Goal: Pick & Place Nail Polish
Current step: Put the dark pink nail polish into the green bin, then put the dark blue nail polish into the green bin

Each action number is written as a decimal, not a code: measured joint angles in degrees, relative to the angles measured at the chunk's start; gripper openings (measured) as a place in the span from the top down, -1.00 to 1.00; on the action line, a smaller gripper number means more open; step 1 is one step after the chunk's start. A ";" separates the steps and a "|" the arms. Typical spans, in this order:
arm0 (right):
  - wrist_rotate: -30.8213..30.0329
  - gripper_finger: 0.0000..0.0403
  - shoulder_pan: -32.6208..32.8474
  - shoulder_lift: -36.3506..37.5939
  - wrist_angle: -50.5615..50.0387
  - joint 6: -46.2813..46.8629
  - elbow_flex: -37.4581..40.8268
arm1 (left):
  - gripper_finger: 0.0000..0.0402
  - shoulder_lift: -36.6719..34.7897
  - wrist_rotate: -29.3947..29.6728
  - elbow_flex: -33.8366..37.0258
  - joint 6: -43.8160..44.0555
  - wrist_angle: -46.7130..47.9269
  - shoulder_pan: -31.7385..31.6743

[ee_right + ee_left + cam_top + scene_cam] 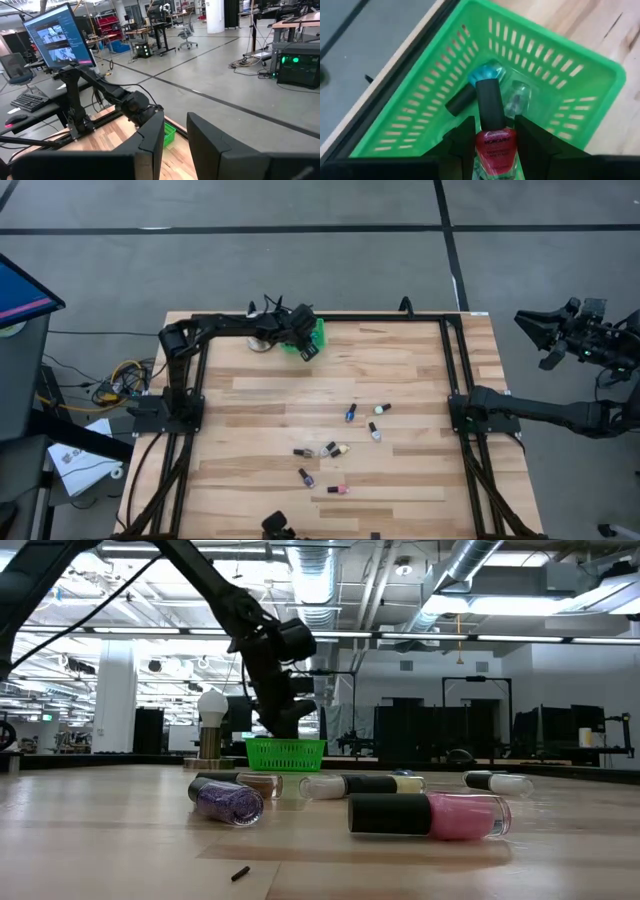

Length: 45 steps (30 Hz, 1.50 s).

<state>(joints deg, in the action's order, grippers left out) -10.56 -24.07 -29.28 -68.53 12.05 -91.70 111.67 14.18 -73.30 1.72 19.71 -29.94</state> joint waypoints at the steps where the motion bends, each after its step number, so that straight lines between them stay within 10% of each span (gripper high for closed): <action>1: 0.01 0.62 0.02 0.00 0.00 0.07 0.00 | 0.49 0.19 -0.08 -0.03 -0.02 -0.68 0.00; 31: 0.00 0.62 0.02 0.00 0.00 0.48 0.00 | 0.03 -0.15 -3.27 -0.07 -1.51 -0.68 0.29; 45: 0.01 0.62 0.01 0.00 0.00 0.48 0.00 | -0.08 -15.14 -10.80 -0.08 -2.79 -3.24 6.15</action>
<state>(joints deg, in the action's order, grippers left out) -10.55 -24.06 -29.28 -68.53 12.53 -91.70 96.53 3.38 -73.37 -1.07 16.47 -23.79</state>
